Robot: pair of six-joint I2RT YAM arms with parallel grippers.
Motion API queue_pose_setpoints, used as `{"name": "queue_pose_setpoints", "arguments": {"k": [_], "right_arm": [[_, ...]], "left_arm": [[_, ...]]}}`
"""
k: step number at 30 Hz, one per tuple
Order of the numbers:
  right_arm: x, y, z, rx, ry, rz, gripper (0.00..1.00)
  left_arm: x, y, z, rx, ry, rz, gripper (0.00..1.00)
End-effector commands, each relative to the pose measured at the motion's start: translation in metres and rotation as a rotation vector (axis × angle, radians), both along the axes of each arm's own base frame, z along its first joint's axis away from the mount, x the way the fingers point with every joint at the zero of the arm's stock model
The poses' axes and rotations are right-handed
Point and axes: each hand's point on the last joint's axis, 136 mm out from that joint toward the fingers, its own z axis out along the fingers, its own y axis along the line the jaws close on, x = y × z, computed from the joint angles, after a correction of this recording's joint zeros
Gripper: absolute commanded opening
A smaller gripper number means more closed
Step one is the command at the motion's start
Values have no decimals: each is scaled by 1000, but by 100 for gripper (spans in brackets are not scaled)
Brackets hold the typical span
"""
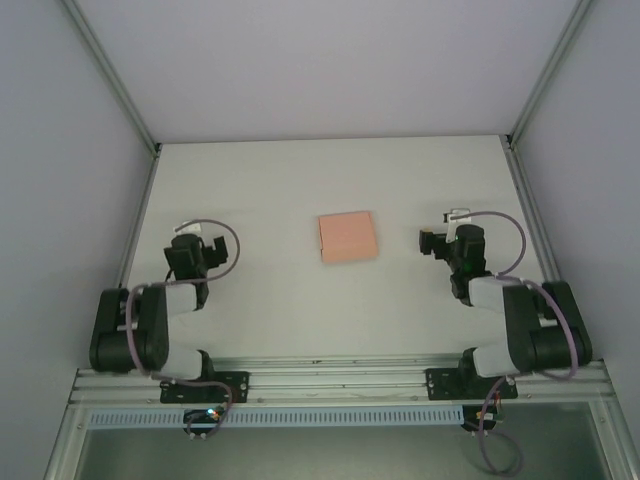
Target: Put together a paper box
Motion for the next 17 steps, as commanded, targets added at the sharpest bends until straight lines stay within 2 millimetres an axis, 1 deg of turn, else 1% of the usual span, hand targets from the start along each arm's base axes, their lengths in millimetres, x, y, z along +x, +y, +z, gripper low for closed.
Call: {"name": "queue_pose_setpoints", "arguments": {"k": [1,2,3,4,5,17], "right_arm": [[26,6,28,66,-167,22,100],[24,7,25,69,-118,27,100],[27,9,28,64,-147,37,100],[26,11,29,62,-164,51,100],[26,10,27,63,-143,45,100],[27,14,27,61,-143,72,100]], "left_arm": [[25,-10,30,1,-150,-91,100],[24,-9,28,-19,-123,-97,100],[27,-10,31,7,-168,-110,100],[27,-10,33,4,-177,-102,100],[25,-9,31,-11,-158,-97,100],[26,-7,32,22,-170,-80,100]]}}
